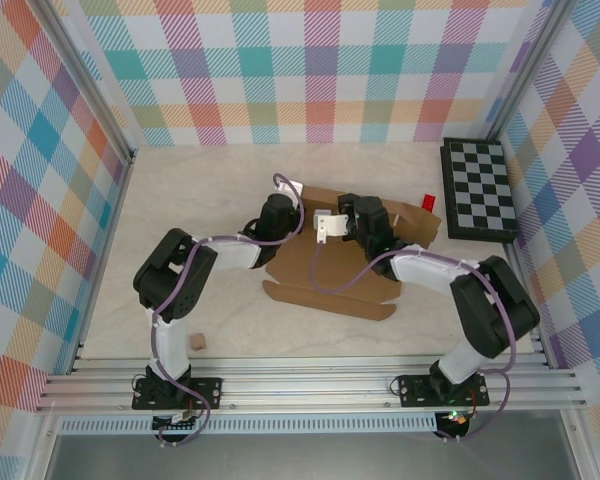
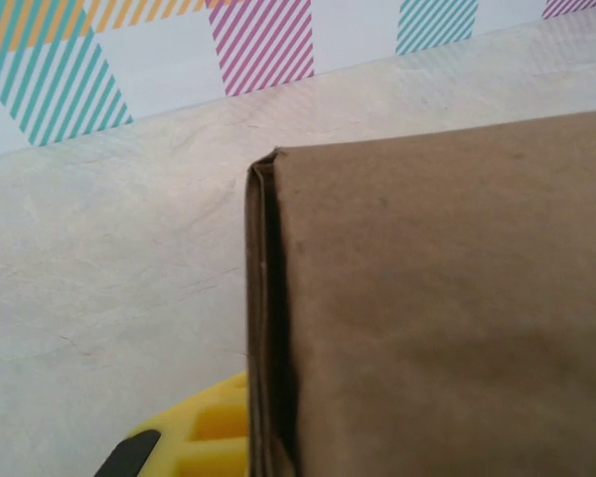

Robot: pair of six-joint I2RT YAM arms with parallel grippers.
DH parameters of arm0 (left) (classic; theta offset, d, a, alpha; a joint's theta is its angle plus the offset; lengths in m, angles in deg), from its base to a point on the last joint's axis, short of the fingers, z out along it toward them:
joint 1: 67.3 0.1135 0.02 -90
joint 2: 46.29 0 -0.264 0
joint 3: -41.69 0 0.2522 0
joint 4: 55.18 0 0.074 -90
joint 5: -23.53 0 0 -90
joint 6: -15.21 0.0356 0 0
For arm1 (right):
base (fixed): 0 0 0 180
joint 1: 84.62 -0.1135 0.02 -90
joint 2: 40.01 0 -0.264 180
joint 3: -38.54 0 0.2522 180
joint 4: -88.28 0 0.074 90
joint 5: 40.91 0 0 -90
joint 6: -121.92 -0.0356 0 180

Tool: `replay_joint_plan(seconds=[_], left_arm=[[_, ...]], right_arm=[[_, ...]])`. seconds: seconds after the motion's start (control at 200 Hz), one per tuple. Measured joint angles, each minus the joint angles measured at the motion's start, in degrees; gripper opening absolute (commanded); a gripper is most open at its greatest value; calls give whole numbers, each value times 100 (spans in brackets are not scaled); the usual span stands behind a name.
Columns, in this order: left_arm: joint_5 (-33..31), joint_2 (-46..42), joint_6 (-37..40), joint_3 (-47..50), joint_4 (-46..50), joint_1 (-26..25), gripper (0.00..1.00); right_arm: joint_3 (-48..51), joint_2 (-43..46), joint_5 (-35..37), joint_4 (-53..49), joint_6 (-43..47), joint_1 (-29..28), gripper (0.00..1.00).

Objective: Fold the paper box

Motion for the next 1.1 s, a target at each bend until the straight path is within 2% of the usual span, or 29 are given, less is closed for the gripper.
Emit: replay_joint_plan(seconds=[0.135, 0.335, 0.485, 0.6, 0.72, 0.895, 1.0, 1.1], left_arm=[[-31, -2, 136, 160, -278, 31, 0], [28, -4, 192, 323, -605, 59, 0], [61, -4, 208, 339, -643, 63, 0], [61, -4, 208, 339, -640, 63, 0], [68, -4, 208, 361, -671, 66, 0], [59, -4, 210, 361, -658, 66, 0], [59, -4, 205, 334, -605, 63, 20], [63, -4, 205, 328, -402, 76, 35]], right_arm=[[-175, 603, -564, -1049, -767, 136, 41], [-1228, 970, -1364, -2616, -2441, 391, 40], [-2341, 671, -1488, -3222, -3980, 483, 39], [-2618, 308, -1447, -3357, -4900, 505, 39], [-2588, -109, -1377, -3558, -5421, 507, 40], [-2524, -632, -1239, -3742, -5689, 516, 40], [-2468, -675, -1143, -3657, -5713, 516, 40], [-2468, -675, -1097, -3604, -5718, 518, 40]])
